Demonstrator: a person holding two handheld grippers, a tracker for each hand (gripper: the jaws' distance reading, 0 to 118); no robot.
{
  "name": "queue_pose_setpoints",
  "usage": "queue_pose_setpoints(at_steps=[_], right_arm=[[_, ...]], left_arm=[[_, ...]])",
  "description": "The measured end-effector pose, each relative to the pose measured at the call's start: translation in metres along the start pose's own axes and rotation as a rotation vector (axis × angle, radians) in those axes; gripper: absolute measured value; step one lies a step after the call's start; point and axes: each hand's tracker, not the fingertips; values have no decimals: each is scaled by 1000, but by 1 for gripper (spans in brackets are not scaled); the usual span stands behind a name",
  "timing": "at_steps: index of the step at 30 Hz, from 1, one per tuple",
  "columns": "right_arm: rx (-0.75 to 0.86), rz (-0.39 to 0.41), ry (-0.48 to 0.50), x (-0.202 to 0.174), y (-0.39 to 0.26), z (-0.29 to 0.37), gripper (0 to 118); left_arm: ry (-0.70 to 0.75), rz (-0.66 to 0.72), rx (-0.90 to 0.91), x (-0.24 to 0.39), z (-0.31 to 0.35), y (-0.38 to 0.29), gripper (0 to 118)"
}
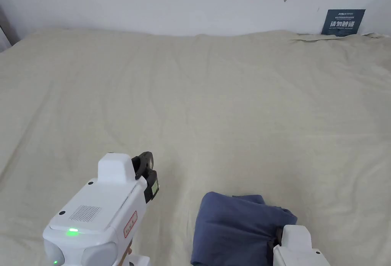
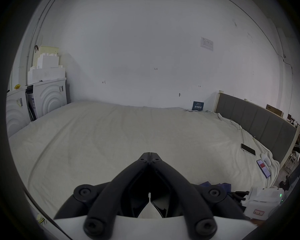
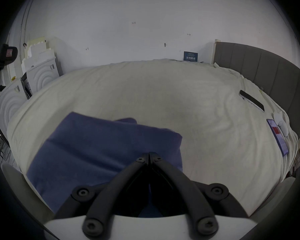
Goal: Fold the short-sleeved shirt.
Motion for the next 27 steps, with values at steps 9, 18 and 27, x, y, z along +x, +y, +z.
queue_pose_setpoints(at_steps=[9,18,27], right_arm=[[5,18,15,3,-3,-2,0],[2,-5,33,7,-3,-1,0],[-3,-9,52,10,-2,-1,0]], left_arm=[[-276,255,-439,-14,-59,-26,14],[-439,355,-786,-14,-130,-63,99],[-468,373,-906,-24,-179,-94,86]])
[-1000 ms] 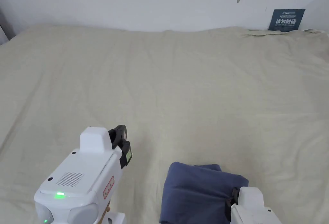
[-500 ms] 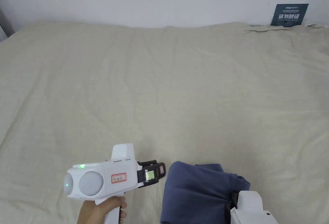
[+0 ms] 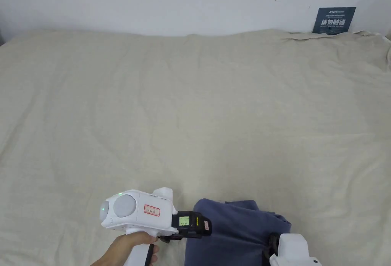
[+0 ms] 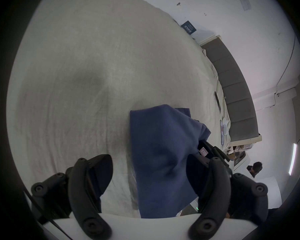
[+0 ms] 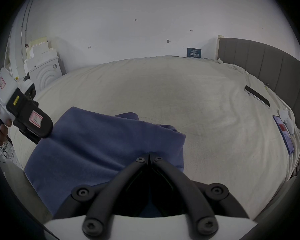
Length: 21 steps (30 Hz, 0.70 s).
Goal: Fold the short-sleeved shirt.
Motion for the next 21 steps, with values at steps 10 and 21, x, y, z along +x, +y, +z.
queue_pose_setpoints(at_steps=[10,21], right_arm=[[-2,-7,8,2,0,-1,0],[-3,-12,22,4,9,9,0]], left_arm=[[-43,-18,-59,16,-12,-9,37],[-8,-81,5,42,4,-28,18]])
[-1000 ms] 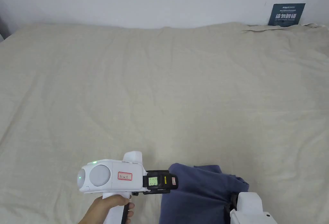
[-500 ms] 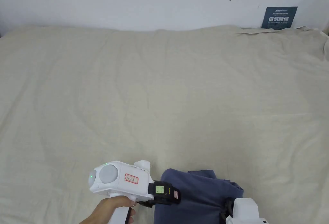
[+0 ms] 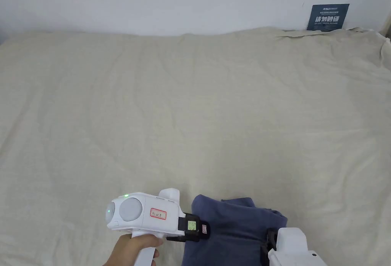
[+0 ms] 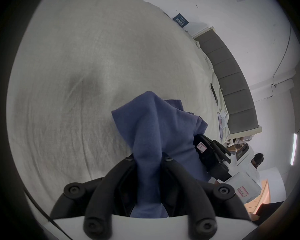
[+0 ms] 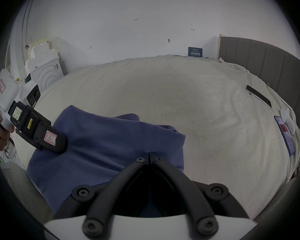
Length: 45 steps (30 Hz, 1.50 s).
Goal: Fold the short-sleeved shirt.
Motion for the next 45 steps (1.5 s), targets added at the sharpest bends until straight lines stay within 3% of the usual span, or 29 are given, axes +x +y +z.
queue_pose_setpoints(at_steps=[3,9,18,33,39,45], right_arm=[[94,-12,27,2,18,21,0],[341,39,55,1,87,75,0],[619,69,38,4,173,136,0],[638,91,-91,19,193,133,0],[602,75,-131,23,192,118,0],[571,61,-146,24,191,105,0]], left_arm=[[-7,-5,19,5,15,3,16],[69,-41,63,-7,60,20,15],[324,-65,118,-61,154,40,15],[789,-9,89,-199,286,69,15],[955,60,85,-252,307,82,15],[1031,185,53,-274,301,76,16]])
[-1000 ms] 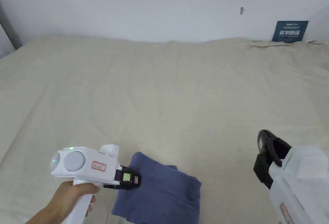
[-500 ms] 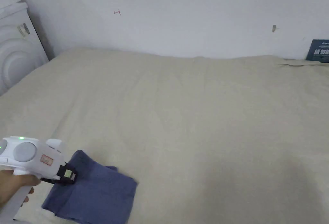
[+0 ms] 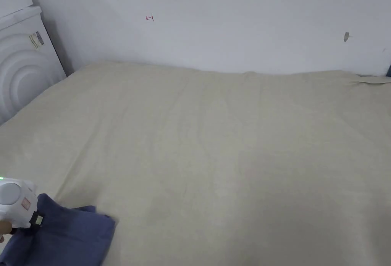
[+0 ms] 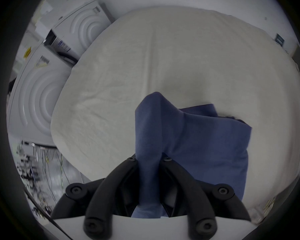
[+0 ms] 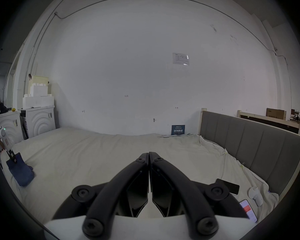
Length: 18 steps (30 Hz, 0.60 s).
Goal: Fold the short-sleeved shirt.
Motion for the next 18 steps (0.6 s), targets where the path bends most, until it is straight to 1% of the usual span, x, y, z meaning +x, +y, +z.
queue_pose_setpoints(at_steps=[1,3,4,6,7,8,9,10,11,13,18], right_arm=[[-5,-6,-5,0,-2,-2,0],[-15,-28,-10,0,-4,-4,0],[-19,-32,-8,0,-5,-5,0],[-25,-27,-1,2,-8,-6,0],[-26,-19,0,2,-8,-6,0],[-29,-14,4,2,-8,-6,0],[-30,-13,6,2,-8,-6,0],[-29,-17,11,4,-8,-5,0],[-29,-20,14,5,-7,-4,0],[-22,-20,16,2,-4,1,0],[-6,-28,30,9,3,10,0]], left_arm=[[4,26,-1,0,-5,-2,18],[21,46,-4,1,-12,-6,31],[33,49,-5,1,-15,-8,39],[69,79,0,1,-15,-12,66],[76,93,8,0,-13,-13,78],[82,111,23,-2,-10,-13,93],[90,137,54,-3,-6,-14,103],[76,156,71,-4,1,-16,110],[62,184,99,-5,7,-17,112],[50,217,165,-7,23,-16,112],[26,274,372,-1,76,-23,112]])
